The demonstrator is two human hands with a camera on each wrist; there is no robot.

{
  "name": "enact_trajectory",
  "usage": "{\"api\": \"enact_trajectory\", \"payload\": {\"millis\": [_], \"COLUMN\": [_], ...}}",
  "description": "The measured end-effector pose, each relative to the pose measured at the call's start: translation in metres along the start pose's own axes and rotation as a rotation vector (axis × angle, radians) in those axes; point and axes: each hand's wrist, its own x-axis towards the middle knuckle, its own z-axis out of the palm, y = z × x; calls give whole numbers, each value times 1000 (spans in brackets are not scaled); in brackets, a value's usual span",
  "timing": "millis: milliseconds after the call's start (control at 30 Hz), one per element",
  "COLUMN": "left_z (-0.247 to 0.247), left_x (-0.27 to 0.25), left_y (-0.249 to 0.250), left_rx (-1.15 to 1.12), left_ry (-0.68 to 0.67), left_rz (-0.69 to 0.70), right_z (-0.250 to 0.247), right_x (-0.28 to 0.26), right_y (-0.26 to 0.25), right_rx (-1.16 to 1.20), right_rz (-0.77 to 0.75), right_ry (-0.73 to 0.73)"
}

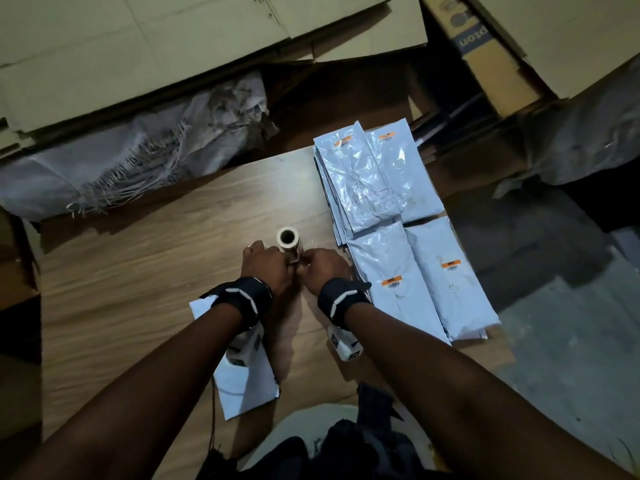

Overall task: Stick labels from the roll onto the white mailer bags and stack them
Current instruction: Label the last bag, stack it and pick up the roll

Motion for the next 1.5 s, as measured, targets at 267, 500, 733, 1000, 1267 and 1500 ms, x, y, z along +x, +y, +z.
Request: {"api": "enact_trajectory", "payload": {"millis": [267,500,733,1000,1267,1500], "left_z": [-1,-4,0,2,-2,-9], "left_x": [-2,-3,-1,-1,-4,-26], "left_y": [0,-2,-5,-8,-8,-13], "left_rx": [-11,-23,-25,57,165,-28], "left_ry": [39,94,82,116,140,222], "left_rz": [46,74,96,151,137,101], "right_z": [-1,3,4,6,7,32], "right_x": [-4,-6,-1,5,-3,-40], "right_y": [2,0,-1,6,6,18], "right_rx": [12,-34,-66,-123,198,375], "right_rz": [14,-25,-31,-65,232,298], "right_ry": [18,41,18,-1,103,124]}}
